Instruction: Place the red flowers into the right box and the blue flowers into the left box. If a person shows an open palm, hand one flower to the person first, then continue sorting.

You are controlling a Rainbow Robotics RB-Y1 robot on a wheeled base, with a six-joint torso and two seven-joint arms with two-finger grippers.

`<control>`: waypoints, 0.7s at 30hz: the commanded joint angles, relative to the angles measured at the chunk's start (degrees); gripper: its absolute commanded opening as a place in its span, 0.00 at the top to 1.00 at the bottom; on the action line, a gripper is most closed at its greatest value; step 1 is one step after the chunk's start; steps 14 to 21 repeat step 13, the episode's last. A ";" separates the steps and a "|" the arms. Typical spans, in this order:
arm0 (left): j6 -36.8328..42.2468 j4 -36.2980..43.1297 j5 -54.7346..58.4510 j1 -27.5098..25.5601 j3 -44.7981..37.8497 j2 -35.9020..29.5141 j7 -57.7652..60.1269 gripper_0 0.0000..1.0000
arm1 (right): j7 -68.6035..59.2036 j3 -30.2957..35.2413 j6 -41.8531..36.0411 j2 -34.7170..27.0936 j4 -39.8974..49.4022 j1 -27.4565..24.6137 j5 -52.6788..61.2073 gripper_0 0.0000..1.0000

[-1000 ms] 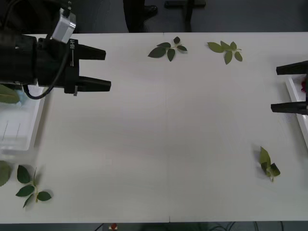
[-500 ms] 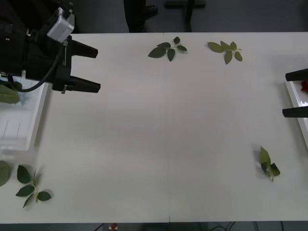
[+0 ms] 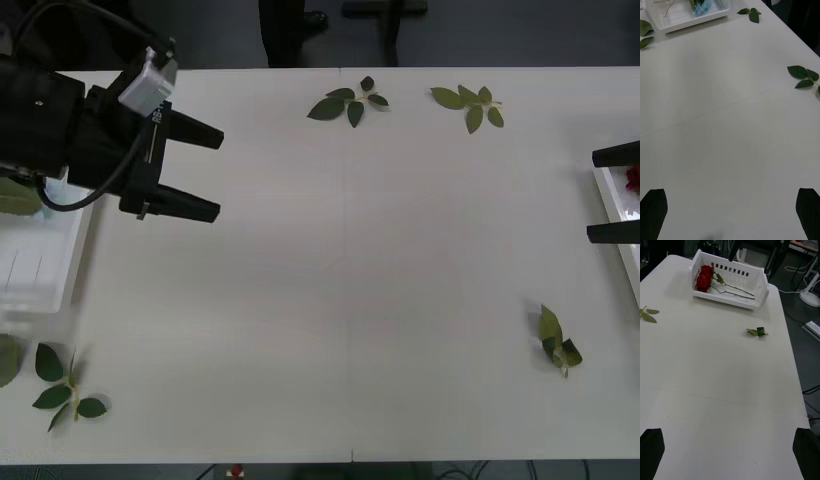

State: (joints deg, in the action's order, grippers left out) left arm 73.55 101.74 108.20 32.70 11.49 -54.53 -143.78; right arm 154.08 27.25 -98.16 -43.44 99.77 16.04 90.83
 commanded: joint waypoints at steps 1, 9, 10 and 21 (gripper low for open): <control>0.19 0.12 -0.10 1.75 0.38 -0.67 -2.56 0.00 | 0.92 0.17 -0.10 -1.47 0.77 0.74 0.05 0.00; 0.19 0.21 0.08 1.31 0.38 -0.67 -2.20 0.00 | 0.92 0.17 -0.10 -1.47 0.77 0.74 0.05 0.00; 0.19 0.12 0.08 1.22 0.46 -0.67 -2.20 0.00 | 0.92 0.17 -0.10 -1.47 0.77 0.74 0.05 0.00; 0.19 0.12 0.52 0.96 0.38 -0.67 -2.20 0.00 | 0.92 0.17 -0.10 -1.47 0.77 0.74 0.05 0.00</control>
